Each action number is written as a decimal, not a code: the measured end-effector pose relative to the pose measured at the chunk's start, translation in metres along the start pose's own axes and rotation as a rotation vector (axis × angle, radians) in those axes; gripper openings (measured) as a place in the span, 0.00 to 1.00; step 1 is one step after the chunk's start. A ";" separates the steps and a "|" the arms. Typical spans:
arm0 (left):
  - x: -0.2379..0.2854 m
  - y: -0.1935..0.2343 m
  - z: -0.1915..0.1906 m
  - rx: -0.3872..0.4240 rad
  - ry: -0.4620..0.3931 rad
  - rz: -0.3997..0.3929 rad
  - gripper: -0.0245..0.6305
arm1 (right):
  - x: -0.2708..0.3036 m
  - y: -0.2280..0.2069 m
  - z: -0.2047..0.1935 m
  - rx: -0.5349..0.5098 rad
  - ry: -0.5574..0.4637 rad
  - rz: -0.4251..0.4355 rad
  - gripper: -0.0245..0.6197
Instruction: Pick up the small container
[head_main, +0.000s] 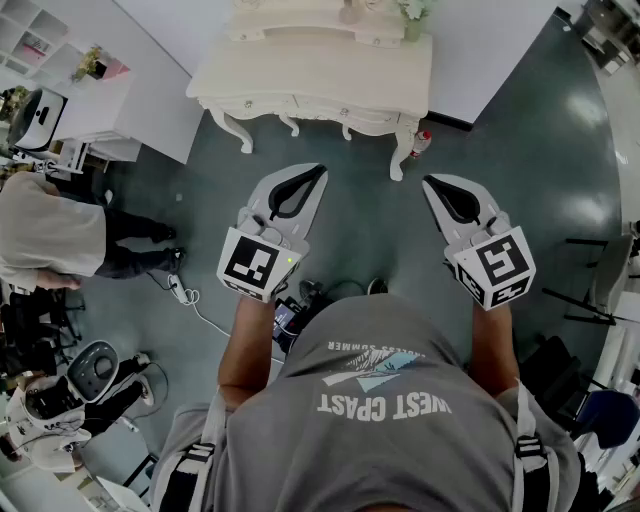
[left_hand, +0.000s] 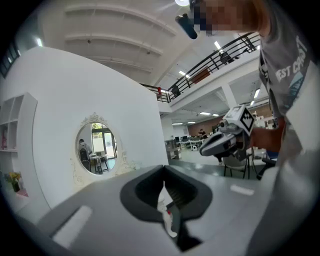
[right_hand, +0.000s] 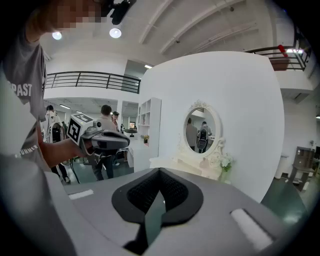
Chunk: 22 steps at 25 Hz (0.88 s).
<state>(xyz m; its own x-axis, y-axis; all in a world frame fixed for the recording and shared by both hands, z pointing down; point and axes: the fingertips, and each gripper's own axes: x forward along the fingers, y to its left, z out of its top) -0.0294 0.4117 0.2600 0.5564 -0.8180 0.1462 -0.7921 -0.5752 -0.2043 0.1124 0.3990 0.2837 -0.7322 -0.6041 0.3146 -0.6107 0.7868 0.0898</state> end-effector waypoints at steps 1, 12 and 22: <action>0.000 0.000 -0.002 -0.007 0.004 0.001 0.04 | 0.000 0.000 -0.001 0.001 0.001 0.002 0.04; 0.013 -0.016 -0.008 -0.026 0.041 0.012 0.04 | -0.008 -0.016 -0.009 0.010 -0.012 0.024 0.04; 0.035 -0.037 0.002 0.030 0.058 0.016 0.04 | -0.027 -0.050 -0.021 0.071 -0.064 0.022 0.04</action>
<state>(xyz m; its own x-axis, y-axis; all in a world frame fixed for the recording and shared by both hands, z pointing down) 0.0194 0.4044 0.2704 0.5275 -0.8262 0.1979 -0.7924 -0.5625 -0.2360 0.1685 0.3786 0.2903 -0.7622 -0.5951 0.2549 -0.6120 0.7907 0.0159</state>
